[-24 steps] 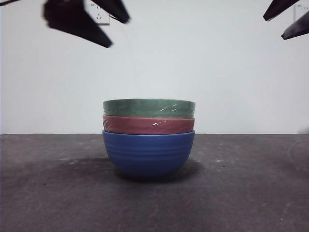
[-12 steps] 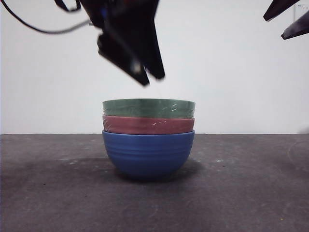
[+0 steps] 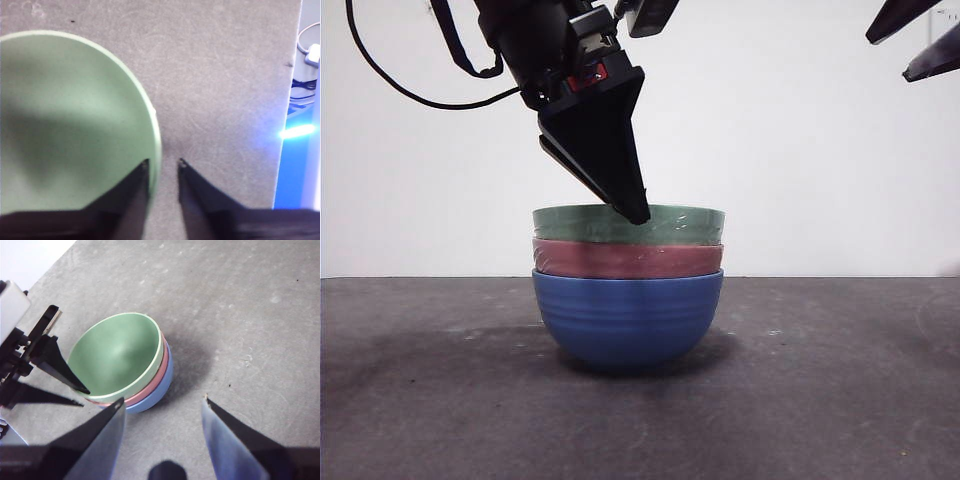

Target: Pick up the green bowl on the top,put the green bowl on the left,pick up the red bowl in the middle,put the red bowl on the right

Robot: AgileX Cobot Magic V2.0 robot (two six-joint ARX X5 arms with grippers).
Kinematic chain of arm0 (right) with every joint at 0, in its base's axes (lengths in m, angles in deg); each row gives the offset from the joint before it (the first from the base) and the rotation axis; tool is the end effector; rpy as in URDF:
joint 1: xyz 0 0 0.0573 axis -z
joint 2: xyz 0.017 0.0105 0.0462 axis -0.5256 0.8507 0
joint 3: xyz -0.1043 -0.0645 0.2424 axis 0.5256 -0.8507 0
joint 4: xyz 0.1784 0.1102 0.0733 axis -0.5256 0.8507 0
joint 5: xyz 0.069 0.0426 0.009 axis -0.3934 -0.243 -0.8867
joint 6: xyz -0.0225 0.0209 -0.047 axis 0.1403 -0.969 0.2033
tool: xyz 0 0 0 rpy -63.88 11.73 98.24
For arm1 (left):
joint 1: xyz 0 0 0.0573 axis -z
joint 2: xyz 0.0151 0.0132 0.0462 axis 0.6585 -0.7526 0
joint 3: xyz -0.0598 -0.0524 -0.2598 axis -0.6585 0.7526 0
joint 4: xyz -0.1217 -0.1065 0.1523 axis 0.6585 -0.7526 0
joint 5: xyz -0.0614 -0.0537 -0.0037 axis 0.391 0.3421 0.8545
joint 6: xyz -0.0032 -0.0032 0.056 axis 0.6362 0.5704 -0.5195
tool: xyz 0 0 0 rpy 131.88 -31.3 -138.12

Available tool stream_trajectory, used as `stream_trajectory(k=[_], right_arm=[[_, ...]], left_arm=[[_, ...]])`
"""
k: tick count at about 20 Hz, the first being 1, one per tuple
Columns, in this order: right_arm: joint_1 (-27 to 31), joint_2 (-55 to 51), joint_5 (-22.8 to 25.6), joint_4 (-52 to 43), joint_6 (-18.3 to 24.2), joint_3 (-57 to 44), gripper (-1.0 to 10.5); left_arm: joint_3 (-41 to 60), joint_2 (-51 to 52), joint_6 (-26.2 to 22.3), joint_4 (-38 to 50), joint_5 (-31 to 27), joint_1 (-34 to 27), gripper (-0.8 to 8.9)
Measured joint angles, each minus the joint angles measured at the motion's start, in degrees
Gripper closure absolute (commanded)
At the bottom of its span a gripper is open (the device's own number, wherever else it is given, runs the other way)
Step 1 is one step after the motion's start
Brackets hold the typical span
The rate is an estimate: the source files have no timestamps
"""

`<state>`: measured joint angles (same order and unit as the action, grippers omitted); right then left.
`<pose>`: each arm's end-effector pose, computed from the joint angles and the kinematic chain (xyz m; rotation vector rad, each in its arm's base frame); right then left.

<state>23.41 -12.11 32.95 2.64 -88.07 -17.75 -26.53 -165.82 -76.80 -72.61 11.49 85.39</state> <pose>0.1390 0.0373 0.3109 0.1105 0.6194 0.6672 0.2106 -0.2145 0.2756 0.7347 0.8646 -1.1517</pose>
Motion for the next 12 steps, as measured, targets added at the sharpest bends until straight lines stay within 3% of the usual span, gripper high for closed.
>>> stream_trajectory(k=[8,12], right_arm=[[0.0,0.0,0.0,0.0,0.0,0.0,6.9],[0.0,0.0,0.0,0.0,0.0,0.0,6.9]], left_arm=[[-1.0,0.0,-1.9,-0.4,-0.6,0.3,8.24],[-11.0,-0.1,-1.9,-8.3,-3.0,1.1,8.22]])
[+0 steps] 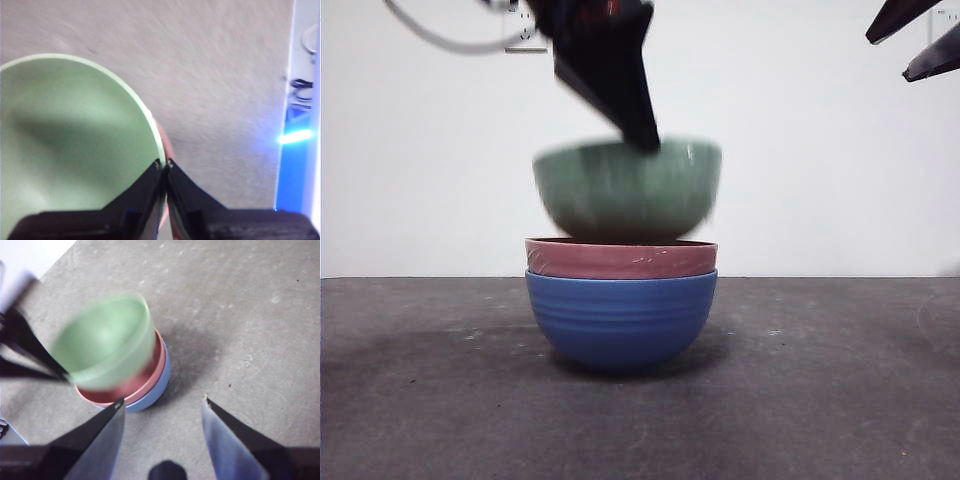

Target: Pick up the green bowl on the top,put the green bowl on the left,pick up the red bowl in the middle,put the red bowl on the right

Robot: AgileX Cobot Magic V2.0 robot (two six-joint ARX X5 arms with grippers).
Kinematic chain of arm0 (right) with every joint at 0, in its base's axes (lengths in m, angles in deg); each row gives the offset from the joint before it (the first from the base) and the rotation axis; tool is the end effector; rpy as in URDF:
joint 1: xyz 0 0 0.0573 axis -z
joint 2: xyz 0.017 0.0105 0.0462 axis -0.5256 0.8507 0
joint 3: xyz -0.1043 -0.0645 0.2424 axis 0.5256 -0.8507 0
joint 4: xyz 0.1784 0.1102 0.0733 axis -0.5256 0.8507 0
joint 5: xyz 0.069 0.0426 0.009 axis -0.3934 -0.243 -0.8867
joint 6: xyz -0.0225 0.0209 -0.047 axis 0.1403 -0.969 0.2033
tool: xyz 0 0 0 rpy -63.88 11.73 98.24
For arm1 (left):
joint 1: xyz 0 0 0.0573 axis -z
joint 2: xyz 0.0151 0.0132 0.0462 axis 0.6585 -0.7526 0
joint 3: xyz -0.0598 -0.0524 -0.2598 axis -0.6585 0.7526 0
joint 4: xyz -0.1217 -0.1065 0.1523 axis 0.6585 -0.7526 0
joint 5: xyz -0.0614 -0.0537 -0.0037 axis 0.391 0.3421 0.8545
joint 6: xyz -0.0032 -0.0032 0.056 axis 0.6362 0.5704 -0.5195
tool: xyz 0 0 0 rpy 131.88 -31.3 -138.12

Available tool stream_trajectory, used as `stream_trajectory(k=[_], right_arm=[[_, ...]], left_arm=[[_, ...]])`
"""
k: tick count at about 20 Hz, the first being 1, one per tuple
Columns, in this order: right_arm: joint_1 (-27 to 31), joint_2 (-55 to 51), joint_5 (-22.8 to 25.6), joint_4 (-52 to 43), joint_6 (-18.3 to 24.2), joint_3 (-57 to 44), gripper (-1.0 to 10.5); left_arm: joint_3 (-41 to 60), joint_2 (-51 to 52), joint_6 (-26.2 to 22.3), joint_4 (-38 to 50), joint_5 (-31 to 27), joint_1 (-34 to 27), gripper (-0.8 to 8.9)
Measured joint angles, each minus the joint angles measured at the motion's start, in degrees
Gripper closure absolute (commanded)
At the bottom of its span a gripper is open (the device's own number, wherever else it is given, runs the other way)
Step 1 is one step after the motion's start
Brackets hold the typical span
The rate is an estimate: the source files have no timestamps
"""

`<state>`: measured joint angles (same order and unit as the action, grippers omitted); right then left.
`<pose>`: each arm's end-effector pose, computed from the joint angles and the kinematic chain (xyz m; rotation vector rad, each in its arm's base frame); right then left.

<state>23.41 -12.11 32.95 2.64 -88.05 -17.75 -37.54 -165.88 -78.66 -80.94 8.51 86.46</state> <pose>0.1390 0.0373 0.3109 0.1102 0.6193 0.6673 0.2094 -0.2189 0.3198 0.7924 0.7957 -1.1323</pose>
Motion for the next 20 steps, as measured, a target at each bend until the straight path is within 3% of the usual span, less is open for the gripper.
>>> stream_trajectory(k=[4,9,12,17,20], right_arm=[[0.0,0.0,0.0,0.0,0.0,0.0,6.9],[0.0,0.0,0.0,0.0,0.0,0.0,7.0],[0.0,0.0,0.0,0.0,0.0,0.0,7.0],[0.0,0.0,0.0,0.0,0.0,0.0,7.0],[0.0,0.0,0.0,0.0,0.0,0.0,7.0]], left_arm=[[-12.2,0.5,4.1,-13.2,-6.4,0.4,8.22],[-12.0,9.5,14.2,-20.1,-13.5,0.4,8.22],[-3.2,15.7,19.1,-18.4,-19.0,0.4,8.22],[17.2,21.2,25.1,-7.0,-19.2,0.4,8.22],[25.5,20.2,26.1,2.6,-19.0,0.4,8.23]])
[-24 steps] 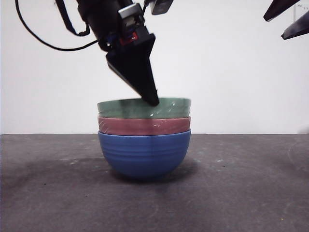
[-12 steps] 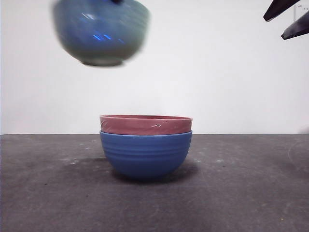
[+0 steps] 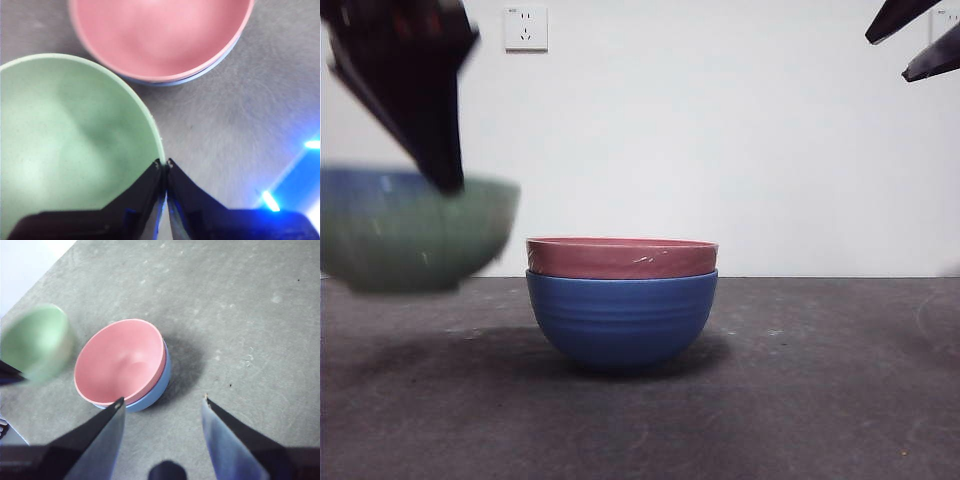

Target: Pick up the green bowl on the top,put the green bowl on the left,pick up the red bowl in the middle,put the red bowl on the right

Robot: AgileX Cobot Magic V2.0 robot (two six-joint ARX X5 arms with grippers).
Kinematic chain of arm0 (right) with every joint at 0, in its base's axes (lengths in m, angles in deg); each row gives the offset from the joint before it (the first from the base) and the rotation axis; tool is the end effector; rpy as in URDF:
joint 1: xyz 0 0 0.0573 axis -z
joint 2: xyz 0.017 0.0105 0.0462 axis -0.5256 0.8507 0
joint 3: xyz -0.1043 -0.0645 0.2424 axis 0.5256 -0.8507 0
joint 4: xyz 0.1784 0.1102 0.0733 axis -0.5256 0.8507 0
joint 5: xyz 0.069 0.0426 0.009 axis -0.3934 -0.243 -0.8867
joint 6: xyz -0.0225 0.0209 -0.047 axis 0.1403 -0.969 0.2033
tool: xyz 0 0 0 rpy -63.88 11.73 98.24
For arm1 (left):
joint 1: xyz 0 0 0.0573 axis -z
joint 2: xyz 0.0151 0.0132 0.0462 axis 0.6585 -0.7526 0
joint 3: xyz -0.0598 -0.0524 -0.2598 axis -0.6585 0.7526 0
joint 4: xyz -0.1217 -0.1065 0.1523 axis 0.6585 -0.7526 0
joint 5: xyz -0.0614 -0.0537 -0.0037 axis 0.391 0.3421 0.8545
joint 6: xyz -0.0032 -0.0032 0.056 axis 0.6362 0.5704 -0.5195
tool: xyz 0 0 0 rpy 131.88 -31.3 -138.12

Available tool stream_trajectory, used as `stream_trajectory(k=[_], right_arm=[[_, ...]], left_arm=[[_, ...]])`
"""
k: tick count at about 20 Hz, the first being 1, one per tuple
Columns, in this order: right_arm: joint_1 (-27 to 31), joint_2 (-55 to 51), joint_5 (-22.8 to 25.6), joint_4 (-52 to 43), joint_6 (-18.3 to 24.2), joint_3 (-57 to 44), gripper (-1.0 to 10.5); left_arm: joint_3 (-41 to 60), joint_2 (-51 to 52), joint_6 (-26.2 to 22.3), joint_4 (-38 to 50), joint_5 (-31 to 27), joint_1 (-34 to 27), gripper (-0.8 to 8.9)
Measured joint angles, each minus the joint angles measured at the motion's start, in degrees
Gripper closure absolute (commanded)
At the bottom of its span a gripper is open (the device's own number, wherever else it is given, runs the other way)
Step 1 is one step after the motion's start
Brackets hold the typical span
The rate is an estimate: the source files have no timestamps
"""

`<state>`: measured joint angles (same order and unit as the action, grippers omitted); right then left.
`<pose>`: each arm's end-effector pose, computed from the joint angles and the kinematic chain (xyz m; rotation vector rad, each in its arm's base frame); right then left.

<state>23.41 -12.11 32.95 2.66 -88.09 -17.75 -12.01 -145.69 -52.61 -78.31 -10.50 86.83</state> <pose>0.1390 0.0373 0.3109 0.1109 0.6199 0.6671 0.1482 -0.1435 0.2852 0.5977 0.9714 -0.6021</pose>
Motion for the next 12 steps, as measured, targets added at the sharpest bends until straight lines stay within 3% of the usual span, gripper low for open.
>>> stream_trajectory(k=[7,12], right_arm=[[0.0,0.0,0.0,0.0,-0.2,0.0,7.0],[0.0,0.0,0.0,0.0,-0.2,0.0,7.0]], left_arm=[[9.2,-4.0,0.0,11.7,1.2,-1.3,8.22],[9.2,-4.3,0.0,13.0,1.3,-2.1,8.12]])
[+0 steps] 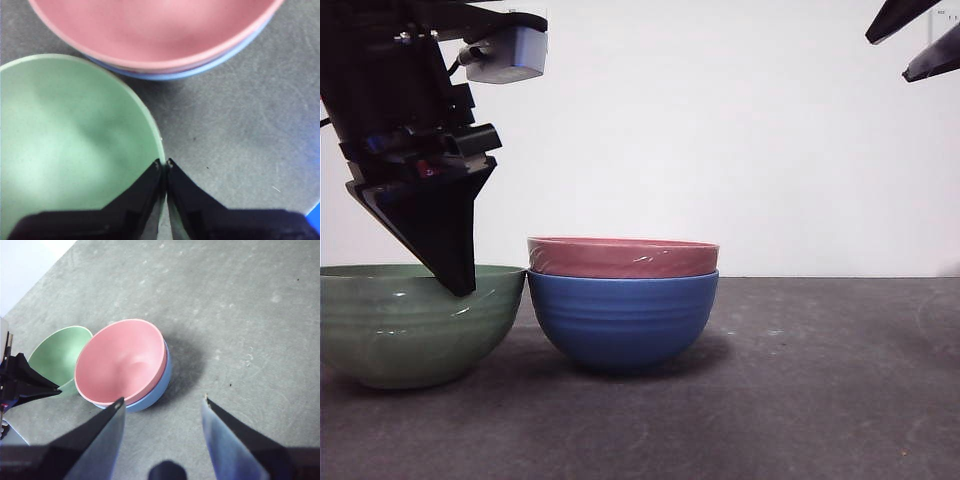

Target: Pick up the green bowl on the top,put the green bowl on the left,pick up the red bowl in the middle,put the red bowl on the right

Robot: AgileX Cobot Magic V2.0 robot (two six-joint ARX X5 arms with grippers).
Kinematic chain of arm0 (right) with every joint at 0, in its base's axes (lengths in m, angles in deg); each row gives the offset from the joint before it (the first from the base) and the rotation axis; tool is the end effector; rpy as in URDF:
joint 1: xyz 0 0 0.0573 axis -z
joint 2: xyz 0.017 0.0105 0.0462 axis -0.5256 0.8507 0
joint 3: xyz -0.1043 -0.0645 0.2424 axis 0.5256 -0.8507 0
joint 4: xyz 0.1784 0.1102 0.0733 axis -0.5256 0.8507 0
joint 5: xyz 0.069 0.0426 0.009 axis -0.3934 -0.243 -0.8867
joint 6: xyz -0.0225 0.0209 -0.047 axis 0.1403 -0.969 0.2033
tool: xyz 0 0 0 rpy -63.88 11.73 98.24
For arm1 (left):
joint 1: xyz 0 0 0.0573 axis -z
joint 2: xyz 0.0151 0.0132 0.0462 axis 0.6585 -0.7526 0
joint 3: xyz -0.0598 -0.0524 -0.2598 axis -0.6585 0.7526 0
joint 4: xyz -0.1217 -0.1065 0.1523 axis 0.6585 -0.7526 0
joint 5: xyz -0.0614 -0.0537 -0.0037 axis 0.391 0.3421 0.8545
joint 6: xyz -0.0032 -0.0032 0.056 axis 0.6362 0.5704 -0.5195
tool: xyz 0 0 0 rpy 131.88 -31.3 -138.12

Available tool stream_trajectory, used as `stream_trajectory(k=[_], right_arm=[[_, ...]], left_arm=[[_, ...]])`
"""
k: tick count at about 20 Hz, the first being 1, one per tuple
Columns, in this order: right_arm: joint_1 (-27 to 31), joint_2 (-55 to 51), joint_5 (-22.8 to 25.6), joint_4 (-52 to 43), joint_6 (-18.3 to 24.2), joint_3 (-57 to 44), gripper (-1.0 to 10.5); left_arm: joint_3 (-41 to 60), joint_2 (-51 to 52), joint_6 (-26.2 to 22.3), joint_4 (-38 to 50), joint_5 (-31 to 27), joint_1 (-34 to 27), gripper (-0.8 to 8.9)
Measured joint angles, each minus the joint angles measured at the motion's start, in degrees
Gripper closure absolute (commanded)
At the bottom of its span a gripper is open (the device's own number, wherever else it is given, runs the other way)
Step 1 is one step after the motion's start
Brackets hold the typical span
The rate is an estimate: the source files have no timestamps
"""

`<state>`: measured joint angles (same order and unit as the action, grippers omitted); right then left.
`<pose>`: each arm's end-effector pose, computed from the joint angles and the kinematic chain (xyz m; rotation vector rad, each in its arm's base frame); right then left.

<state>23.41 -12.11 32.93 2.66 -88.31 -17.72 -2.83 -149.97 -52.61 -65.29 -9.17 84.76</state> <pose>0.1390 0.0373 0.3111 0.1145 0.6207 0.6663 0.1641 -0.1493 0.2381 0.5710 0.9933 -0.5904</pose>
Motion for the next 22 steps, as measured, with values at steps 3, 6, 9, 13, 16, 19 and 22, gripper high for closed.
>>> stream_trajectory(k=[3,6,9,13,16,19,22], right_arm=[[0.0,0.0,0.0,0.0,0.0,0.0,6.9],[0.0,0.0,0.0,0.0,0.0,0.0,6.9],[-0.9,0.0,0.1,-1.5,0.0,0.1,6.8],[-7.3,3.9,2.7,-0.7,0.2,4.9,6.3],[-15.4,11.6,4.2,3.4,2.4,11.8,6.3],[-23.3,21.2,10.1,8.9,6.4,19.8,6.4],[-30.4,30.2,15.6,11.8,10.0,26.8,6.4]], left_arm=[[0.0,0.0,0.0,-0.7,1.3,0.0,5.44],[0.0,0.0,1.1,-1.8,1.4,0.0,4.94],[-0.3,0.6,2.6,-3.8,1.4,0.0,4.94],[-3.7,8.0,5.3,-7.9,1.4,0.0,4.94],[-7.1,16.2,7.1,-9.4,1.7,-1.4,4.94],[-10.4,22.4,7.5,-13.4,2.8,-5.0,4.93],[-11.6,25.8,6.8,-18.8,3.0,-12.2,4.93]])
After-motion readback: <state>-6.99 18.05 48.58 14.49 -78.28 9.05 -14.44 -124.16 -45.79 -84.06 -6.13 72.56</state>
